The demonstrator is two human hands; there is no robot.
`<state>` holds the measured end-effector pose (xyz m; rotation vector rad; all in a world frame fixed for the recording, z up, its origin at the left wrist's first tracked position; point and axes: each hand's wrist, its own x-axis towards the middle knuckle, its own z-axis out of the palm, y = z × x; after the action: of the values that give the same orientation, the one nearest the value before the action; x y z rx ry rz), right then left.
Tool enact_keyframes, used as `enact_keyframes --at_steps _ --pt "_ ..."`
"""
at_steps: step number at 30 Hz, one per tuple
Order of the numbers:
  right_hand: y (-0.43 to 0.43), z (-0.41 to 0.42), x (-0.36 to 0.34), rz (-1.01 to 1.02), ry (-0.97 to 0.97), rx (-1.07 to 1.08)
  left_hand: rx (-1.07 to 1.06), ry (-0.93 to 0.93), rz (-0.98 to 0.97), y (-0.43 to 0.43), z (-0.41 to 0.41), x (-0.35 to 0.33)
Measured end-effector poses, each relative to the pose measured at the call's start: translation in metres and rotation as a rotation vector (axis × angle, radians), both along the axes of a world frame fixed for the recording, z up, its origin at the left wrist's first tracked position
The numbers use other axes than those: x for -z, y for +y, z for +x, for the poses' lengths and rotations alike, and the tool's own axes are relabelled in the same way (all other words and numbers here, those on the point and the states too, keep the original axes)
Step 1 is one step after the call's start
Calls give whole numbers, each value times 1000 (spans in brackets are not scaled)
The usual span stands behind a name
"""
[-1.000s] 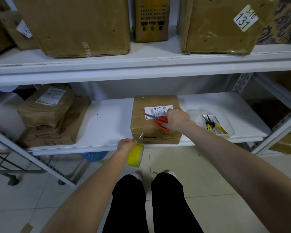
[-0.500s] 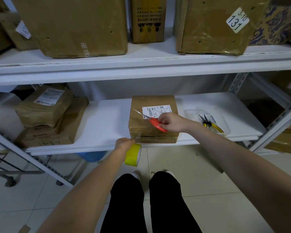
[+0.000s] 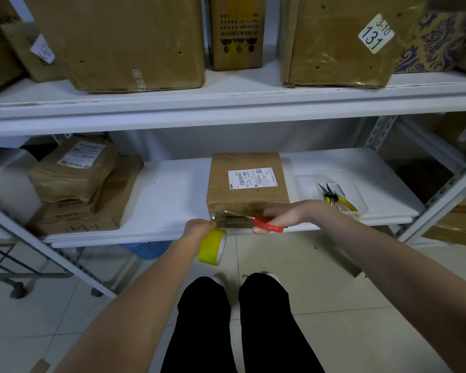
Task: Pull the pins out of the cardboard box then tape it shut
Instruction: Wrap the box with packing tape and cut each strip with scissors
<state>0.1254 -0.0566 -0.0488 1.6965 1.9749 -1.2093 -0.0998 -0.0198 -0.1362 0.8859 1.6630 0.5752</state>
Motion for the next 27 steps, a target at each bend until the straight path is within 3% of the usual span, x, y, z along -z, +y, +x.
enact_keyframes --at_steps 11,17,21,27 --pt "25 -41 4 -103 -73 -17 63 -94 -45 8 -7 10" --pt "31 -46 8 15 -85 -73 92 -112 -82 3 -11 -5" --pt "31 -41 8 95 -81 -83 107 3 -55 7 -11 -7" --pt "29 -43 7 105 -130 -126 234 491 47 3 -3 -27"
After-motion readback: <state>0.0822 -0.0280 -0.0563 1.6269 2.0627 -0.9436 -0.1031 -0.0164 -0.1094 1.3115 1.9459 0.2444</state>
